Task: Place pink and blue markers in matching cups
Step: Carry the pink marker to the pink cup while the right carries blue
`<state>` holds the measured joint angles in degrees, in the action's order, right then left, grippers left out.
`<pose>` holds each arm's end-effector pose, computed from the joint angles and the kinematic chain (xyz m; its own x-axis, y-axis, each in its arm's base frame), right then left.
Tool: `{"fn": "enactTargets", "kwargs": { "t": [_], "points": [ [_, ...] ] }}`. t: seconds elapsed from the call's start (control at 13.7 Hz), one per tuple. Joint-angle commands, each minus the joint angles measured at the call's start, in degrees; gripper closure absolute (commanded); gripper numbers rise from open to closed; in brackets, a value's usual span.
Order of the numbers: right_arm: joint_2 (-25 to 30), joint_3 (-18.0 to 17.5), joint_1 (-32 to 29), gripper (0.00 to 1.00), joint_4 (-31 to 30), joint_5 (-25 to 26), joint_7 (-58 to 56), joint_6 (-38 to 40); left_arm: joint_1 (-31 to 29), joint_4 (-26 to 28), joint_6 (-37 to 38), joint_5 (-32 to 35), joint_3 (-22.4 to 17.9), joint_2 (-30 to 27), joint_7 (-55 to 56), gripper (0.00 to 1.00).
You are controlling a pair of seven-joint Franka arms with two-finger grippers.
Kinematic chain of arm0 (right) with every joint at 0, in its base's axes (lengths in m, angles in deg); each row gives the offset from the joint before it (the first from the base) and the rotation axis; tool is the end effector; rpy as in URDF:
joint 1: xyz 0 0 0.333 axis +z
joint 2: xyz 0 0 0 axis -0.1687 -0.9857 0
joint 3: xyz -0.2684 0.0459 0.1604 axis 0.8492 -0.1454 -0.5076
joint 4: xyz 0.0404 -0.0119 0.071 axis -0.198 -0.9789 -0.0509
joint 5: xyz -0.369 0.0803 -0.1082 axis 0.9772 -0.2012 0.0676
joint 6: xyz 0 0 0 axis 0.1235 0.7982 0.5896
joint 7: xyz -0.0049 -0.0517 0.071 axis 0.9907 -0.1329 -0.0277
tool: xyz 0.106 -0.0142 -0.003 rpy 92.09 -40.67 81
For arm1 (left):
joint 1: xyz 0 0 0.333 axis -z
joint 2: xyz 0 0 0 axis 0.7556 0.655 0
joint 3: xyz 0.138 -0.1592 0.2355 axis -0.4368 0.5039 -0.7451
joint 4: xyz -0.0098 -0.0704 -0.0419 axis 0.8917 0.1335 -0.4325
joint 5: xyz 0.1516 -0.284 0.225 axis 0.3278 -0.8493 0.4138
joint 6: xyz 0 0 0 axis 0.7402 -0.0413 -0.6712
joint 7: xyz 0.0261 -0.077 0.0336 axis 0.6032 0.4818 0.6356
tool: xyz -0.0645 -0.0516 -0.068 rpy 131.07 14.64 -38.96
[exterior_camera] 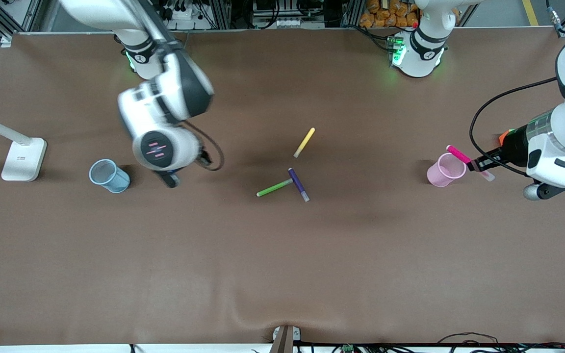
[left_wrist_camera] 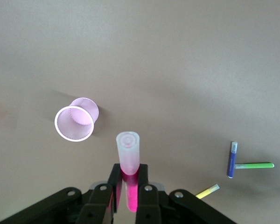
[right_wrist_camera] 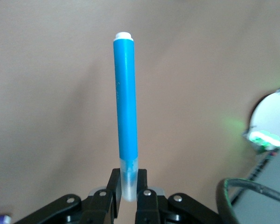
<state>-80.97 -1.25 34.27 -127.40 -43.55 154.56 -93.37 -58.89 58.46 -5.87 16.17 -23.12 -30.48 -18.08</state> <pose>0.5506 0.2511 0.3788 0.5810 -0.7547 -0.3049 -0.6510 -0.6557 0.3825 0.6069 -0.0694 0.5441 0.9101 0.3941 -0.1280 0.4029 -0.9138 0.0515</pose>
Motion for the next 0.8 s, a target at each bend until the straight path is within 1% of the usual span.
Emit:
{"fn": "enactTargets", "kwargs": {
  "t": [0.0, 0.15, 0.37, 0.59, 0.73],
  "points": [
    [1.96, -0.73, -6.17, 1.0, -0.19, -2.05, -11.14, 5.98, -0.29, 1.89, 0.1, 1.9, 0.36, -2.47, -0.5, 1.0],
    [2.05, -0.64, -10.47, 1.0, -0.19, -2.05, -16.69, 8.8, -0.21, 2.07, -0.16, 5.05, 0.8, -3.35, -0.67, 1.0],
    [1.53, -0.73, -16.54, 1.0, -0.45, -2.14, -25.48, 11.45, -0.29, 2.68, -1.47, 5.16, 0.89, -5.28, -1.81, 1.0],
    [1.0, -0.73, -22.95, 1.0, -0.89, -2.14, -34.7, 13.11, -0.38, 2.6, -2.44, 5.16, 0.89, -5.72, -2.87, 1.0],
    [0.04, -0.64, -25.86, 1.0, -1.33, -2.05, -37.71, 13.39, -0.56, 3.99, -3.14, 5.16, 0.8, -6.25, -4.97, 1.0]
  ]
}}
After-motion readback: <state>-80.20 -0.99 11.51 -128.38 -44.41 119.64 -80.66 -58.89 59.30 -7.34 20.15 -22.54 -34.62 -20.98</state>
